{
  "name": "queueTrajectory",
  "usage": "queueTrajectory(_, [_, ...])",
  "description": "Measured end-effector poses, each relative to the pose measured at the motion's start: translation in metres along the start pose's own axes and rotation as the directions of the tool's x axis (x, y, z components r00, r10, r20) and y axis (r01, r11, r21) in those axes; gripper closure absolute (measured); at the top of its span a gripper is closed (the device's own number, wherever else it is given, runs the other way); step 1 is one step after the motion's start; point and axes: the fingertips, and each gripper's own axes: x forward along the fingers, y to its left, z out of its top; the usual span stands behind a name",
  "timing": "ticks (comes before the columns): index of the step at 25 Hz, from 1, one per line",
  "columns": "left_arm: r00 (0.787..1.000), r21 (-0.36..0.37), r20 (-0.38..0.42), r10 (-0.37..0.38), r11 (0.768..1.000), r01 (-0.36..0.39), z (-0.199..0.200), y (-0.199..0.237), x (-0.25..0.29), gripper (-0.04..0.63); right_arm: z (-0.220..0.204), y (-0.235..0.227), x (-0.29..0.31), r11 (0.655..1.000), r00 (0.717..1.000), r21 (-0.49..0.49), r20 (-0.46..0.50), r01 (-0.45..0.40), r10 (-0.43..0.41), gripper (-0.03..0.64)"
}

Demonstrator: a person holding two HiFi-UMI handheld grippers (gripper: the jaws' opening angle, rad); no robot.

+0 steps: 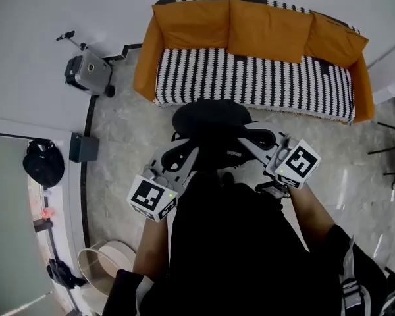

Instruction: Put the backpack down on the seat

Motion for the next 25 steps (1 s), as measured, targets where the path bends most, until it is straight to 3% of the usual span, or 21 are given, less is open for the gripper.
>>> queueTrajectory(15, [0.998,-0.018,0.009,-0.055,0.998,0.055,0.015,0.038,0.063,0.541,0.004,-0.069,0.007,0.998,0.999,0.056,-0.019,0.042,-0.041,0.586])
queueTrajectory(25, [0.992,-0.022,0.017,-0.124,0.992,0.124,0.038,0.103,0.125,0.541,0.016,-0.152,0.038,0.995,0.997,0.076,-0.047,0.071,-0.068,0.586])
